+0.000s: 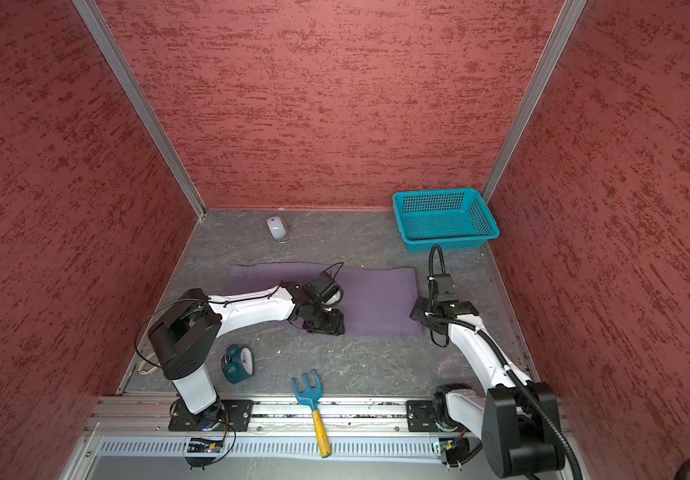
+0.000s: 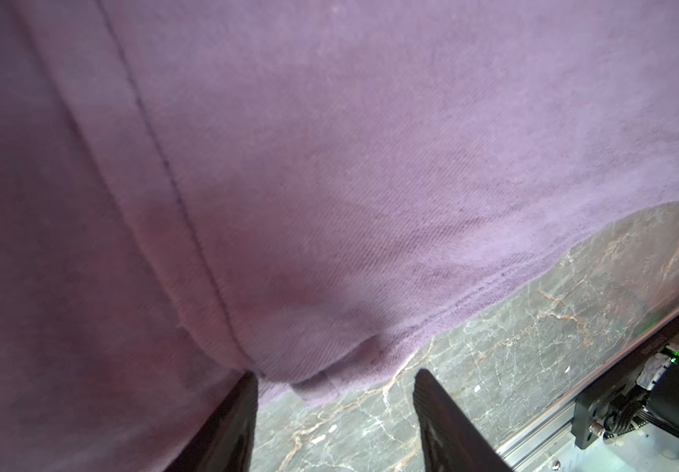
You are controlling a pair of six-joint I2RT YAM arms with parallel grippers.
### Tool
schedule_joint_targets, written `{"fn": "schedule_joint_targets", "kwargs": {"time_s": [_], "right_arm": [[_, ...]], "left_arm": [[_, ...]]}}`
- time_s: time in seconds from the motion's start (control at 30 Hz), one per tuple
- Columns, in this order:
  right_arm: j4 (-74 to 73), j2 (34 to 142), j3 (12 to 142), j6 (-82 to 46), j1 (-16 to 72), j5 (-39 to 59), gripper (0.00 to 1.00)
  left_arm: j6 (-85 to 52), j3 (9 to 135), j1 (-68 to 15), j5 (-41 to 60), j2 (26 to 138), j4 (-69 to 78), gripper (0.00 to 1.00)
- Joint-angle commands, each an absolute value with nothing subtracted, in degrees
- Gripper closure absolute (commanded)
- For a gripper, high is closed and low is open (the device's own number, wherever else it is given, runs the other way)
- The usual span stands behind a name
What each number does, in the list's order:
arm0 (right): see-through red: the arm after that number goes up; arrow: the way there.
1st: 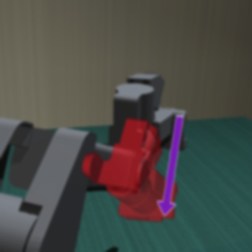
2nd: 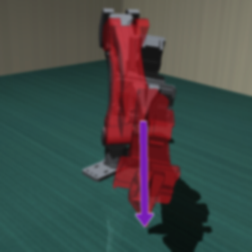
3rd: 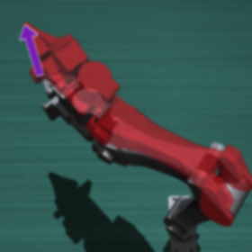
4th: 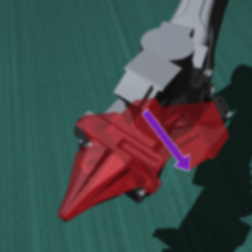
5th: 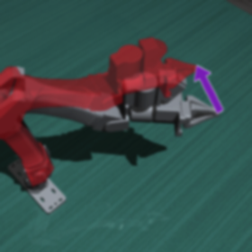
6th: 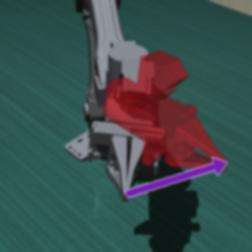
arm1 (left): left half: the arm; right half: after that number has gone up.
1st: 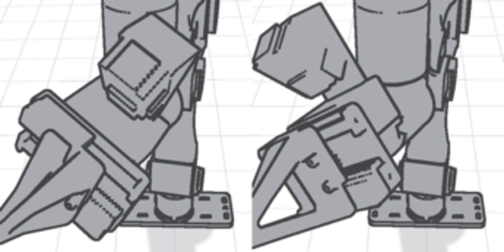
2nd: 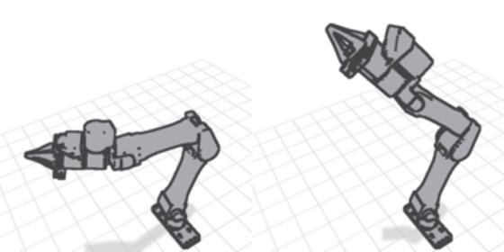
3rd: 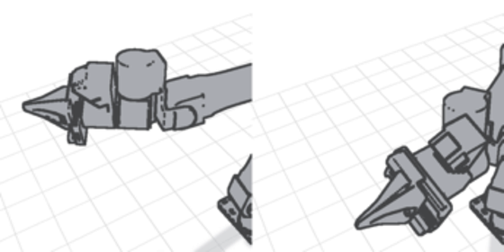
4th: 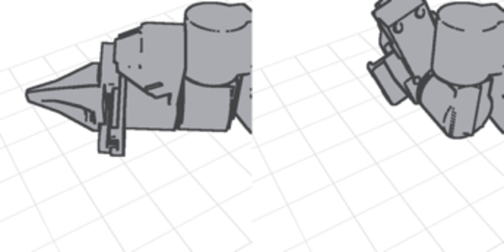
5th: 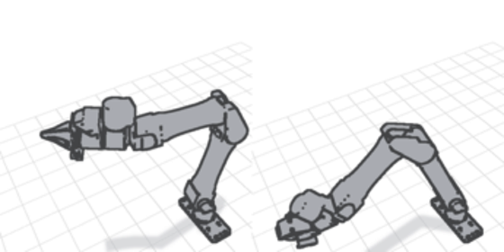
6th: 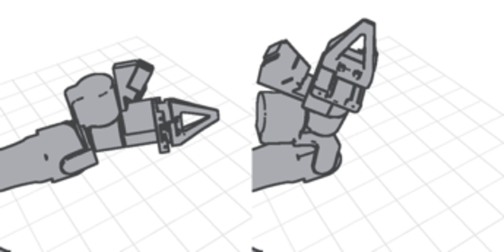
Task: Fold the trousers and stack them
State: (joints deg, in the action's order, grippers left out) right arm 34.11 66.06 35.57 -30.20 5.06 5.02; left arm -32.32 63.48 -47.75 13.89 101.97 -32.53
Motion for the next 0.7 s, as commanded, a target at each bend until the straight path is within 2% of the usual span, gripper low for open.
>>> {"fn": "schedule_joint_targets", "kwargs": {"time_s": [0.0,0.13,0.23,0.3,0.37,0.53,0.63,0.67], "right_arm": [[30.58,68.53,34.33,-30.47,4.43,11.5,0.39],[27.67,70.93,33.71,-31.54,4.4,12.26,0.42],[26.51,72.4,33.51,-32.32,4.05,12.42,0.49],[26.13,73.56,33.36,-32.89,3.12,11.87,0.55],[25.68,74.29,32.77,-33.89,1.79,11.74,0.66],[25.44,75.83,31.64,-33.89,-2.85,11.89,0.51],[23.44,77.01,30.55,-34.39,-3.22,14.35,0.53],[22.46,77.41,30.1,-34.78,-3.25,15.88,0.61]], "left_arm": [[-33.23,62.58,-44.33,14.7,98.76,-31.52,0.39],[-34.45,58.85,-37.77,17.39,93.35,-29.89,0.39],[-34.15,56.99,-32.58,16.81,88.75,-31.1,0.38],[-34.02,55.36,-28.94,16.76,85.57,-31.62,0.38],[-33.76,53.8,-25.31,17.31,82.81,-31.84,0.38],[-33.15,49.91,-16.97,19.0,76.91,-32.55,0.37],[-32.36,48.44,-13.63,20.36,75.22,-32.73,0.37],[-32.19,48.22,-12.84,20.85,74.98,-33.01,0.37]]}}
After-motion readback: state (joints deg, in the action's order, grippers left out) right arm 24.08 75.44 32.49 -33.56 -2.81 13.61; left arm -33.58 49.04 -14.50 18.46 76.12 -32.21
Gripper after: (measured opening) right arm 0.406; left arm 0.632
